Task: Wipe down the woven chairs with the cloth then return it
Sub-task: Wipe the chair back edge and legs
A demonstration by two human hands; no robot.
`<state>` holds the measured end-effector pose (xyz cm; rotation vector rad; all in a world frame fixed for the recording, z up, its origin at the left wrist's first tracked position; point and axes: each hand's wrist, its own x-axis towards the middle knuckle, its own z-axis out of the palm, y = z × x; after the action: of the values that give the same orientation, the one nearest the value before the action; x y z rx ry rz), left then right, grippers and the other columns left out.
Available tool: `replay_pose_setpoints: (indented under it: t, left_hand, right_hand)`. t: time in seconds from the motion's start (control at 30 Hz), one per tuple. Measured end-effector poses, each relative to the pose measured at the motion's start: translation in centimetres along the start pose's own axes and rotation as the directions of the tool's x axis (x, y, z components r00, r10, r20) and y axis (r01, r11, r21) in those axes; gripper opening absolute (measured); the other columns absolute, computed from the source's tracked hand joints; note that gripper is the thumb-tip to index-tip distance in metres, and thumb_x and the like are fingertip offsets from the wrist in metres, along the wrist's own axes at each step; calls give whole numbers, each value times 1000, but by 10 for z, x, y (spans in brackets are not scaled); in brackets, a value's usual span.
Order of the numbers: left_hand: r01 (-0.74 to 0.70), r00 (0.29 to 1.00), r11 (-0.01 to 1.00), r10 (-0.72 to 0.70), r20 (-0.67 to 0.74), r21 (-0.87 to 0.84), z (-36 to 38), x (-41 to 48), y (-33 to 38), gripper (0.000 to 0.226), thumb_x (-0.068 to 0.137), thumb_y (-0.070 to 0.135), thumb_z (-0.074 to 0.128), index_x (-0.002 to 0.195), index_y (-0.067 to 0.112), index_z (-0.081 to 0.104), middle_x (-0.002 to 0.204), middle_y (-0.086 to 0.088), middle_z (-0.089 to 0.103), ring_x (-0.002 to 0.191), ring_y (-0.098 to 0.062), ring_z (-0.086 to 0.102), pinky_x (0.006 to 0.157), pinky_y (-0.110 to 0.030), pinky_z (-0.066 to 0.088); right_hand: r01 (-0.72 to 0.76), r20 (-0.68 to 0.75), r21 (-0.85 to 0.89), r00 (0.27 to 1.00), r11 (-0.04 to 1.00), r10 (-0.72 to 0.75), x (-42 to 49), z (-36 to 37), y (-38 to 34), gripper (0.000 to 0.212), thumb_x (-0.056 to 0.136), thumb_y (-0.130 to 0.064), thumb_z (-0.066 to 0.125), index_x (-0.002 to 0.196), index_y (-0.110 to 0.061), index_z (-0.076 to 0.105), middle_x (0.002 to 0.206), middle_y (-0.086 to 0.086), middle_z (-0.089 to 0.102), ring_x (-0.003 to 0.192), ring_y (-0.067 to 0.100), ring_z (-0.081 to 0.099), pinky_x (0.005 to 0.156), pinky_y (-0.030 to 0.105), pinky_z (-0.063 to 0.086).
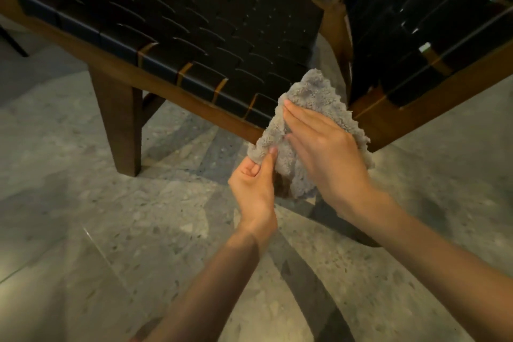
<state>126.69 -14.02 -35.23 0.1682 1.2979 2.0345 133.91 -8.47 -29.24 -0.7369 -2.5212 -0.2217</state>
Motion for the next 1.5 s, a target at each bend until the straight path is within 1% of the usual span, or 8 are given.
replay_pose_setpoints:
  t: [0.13, 0.27, 0.37, 0.63, 0.8, 1.0, 1.1, 1.5]
  left_hand:
    - [10, 996, 995, -19, -92, -100, -2, 3, 17, 20, 86, 5, 65, 105, 3, 69, 92, -4, 74, 86, -12, 70, 75, -22, 56]
    - [80, 954, 964, -148, -261, -254, -2, 11, 30, 48, 74, 4, 77, 119, 4, 58, 101, -4, 72, 85, -3, 69, 73, -15, 55]
    - [90, 935, 964, -168, -313, -250, -3, 16, 29, 36, 70, 8, 81, 100, 19, 65, 102, -3, 72, 88, -3, 69, 76, -18, 55]
    - [-290, 906, 951, 310, -290, 112, -1, 27, 40, 23, 87, 17, 65, 92, 34, 51, 106, 3, 45, 80, 6, 50, 71, -10, 45]
    - [-466, 833, 858, 508, -220, 216, -11, 48, 54, 20, 91, 8, 59, 98, 21, 46, 102, -6, 37, 80, 12, 43, 72, -9, 40]
    - [-542, 736, 786, 615, -285, 297, -36, 89, 97, 15, 94, 9, 54, 102, 17, 45, 100, 1, 37, 89, 5, 41, 81, -9, 36]
    - [-539, 722, 778, 624, -299, 323, -53, 109, 121, 12, 96, 15, 52, 104, 20, 46, 100, -2, 40, 86, -12, 43, 78, -17, 39]
    - [-571, 688, 765, 644, -334, 299, -114, 178, 245, 8, 95, 20, 55, 98, 18, 47, 106, -7, 46, 94, -20, 51, 87, -39, 48]
  right_hand:
    - [42, -175, 117, 984, 992, -21, 4, 3, -4, 39, 81, 1, 72, 119, 1, 63, 121, 12, 64, 113, 19, 61, 101, 27, 42]
    - [147, -261, 115, 959, 982, -113, 6, 8, 1, 23, 83, 0, 71, 106, 2, 70, 110, 12, 69, 105, 22, 65, 101, 20, 42]
    - [173, -273, 128, 953, 977, -133, 10, 7, 3, 14, 87, -4, 67, 99, 1, 72, 104, 10, 70, 97, 23, 65, 100, 13, 36]
    - [120, -258, 195, 964, 973, -67, 38, 12, -18, 12, 90, -7, 63, 99, -4, 70, 100, 9, 66, 97, 20, 58, 92, 15, 34]
    - [6, -186, 351, 980, 936, 64, 60, 21, -38, 14, 92, -11, 54, 98, -5, 66, 102, 10, 52, 98, 13, 47, 84, 15, 37]
    - [73, -113, 481, 993, 873, -21, 115, 23, -75, 11, 90, -13, 54, 96, -8, 62, 102, 2, 49, 96, 11, 49, 82, 18, 42]
    - [67, -72, 502, 997, 862, -35, 148, 24, -100, 12, 91, -17, 52, 97, -11, 61, 102, -8, 43, 98, 10, 48, 83, 16, 40]
    - [119, -160, 592, 987, 797, -28, 258, 45, -192, 5, 92, -14, 59, 93, -10, 62, 96, -8, 49, 89, 4, 48, 74, 8, 36]
